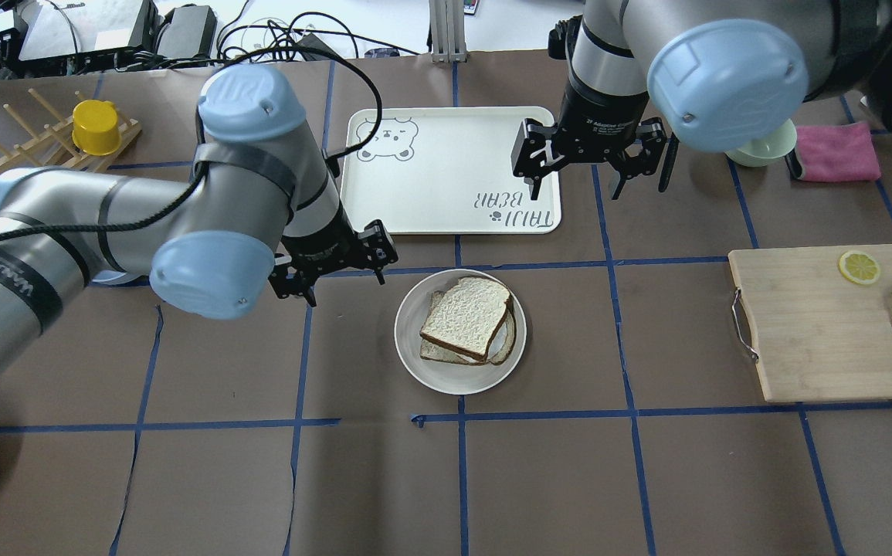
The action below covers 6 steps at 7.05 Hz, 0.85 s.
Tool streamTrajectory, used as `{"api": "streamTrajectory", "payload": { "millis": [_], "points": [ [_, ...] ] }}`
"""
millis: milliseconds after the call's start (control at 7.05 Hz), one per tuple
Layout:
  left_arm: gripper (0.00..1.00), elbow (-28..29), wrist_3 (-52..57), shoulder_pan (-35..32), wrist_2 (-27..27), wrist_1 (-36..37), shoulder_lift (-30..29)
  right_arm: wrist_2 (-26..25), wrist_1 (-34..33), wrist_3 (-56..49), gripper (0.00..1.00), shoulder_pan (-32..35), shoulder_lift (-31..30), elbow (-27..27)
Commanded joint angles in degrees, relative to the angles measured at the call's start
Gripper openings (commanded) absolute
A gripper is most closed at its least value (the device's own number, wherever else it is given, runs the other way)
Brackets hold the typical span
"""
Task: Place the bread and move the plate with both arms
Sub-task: 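Raise the right gripper away while the left gripper reaches toward the plate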
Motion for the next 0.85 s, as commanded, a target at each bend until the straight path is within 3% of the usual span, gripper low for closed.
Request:
{"api": "streamTrajectory", "payload": {
  "millis": [0,142,284,709],
  "points": [
    [1.00,-8.58,-0.20,-0.57,-4.10,9.45,-2.28,-3.41,1.64,-7.75,1.00,-4.05,-1.08,-0.12],
    [0.97,-8.95,-0.46,-1.09,-4.10,9.46,-3.25,-3.24,1.82,-10.65,1.00,-5.55,-1.17,-0.73],
    [0.83,-8.95,-0.12,-1.18,-4.19,9.46,-4.04,-3.50,2.34,-11.03,1.00,-5.74,-1.52,-2.04],
    [0.66,-9.30,-0.37,-1.71,-4.19,11.65,-6.86,-3.24,3.14,-11.12,1.00,-6.70,-2.05,-2.50]
  ]
}}
